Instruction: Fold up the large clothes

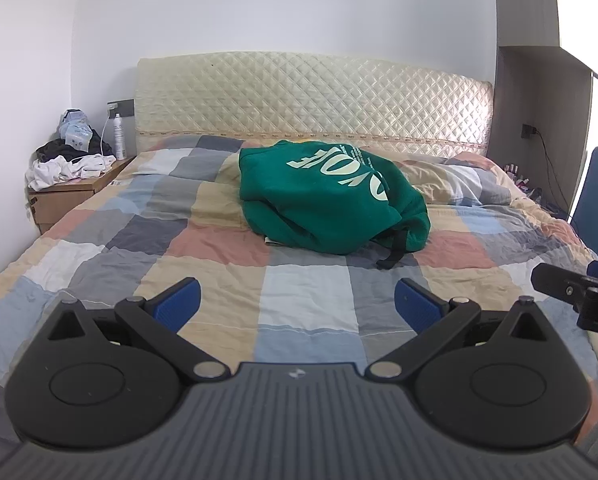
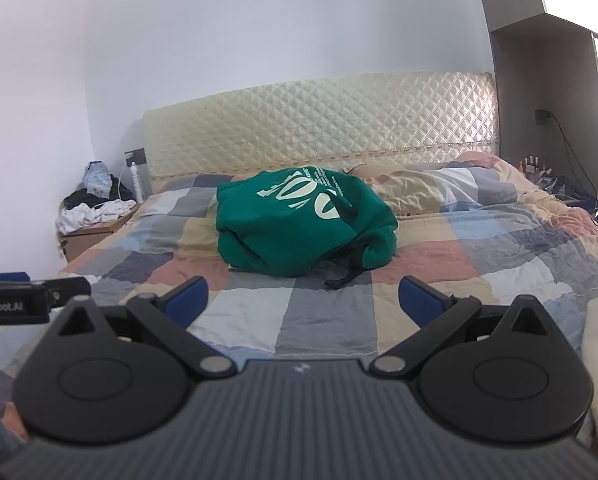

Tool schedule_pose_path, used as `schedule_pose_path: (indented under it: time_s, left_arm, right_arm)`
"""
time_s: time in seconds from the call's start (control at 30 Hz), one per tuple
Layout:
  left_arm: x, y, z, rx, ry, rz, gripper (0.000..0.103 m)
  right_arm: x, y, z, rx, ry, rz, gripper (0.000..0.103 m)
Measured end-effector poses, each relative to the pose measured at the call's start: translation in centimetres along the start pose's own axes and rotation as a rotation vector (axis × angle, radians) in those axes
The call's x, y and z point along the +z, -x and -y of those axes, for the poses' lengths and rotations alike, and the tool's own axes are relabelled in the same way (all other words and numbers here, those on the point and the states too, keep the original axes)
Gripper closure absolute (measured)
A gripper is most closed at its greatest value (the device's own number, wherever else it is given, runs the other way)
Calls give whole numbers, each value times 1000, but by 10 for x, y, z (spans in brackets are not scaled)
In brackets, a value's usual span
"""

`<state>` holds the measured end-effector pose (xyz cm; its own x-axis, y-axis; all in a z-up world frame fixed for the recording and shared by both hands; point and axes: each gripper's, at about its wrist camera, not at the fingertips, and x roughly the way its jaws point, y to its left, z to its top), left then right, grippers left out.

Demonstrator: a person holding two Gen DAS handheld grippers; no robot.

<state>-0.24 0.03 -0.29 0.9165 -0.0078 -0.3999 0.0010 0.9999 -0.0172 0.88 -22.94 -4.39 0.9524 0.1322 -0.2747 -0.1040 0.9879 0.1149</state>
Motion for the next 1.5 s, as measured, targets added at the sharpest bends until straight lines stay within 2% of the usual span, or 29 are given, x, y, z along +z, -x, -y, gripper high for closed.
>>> schedule_pose_path:
  time_s: [0.8, 1.17, 1.5]
  left_arm:
    - [-3, -11, 10, -61, -25, -36, 0]
    - [-6, -23, 13, -66, -29, -54, 0]
    - [4, -48, 11, -101, 1, -65, 0]
  right_arm:
    - [-4, -1, 3, 31, 0, -20, 0]
    - [-8, -6, 7, 4, -4, -19, 0]
    - [-6, -16, 19, 21, -80, -17, 0]
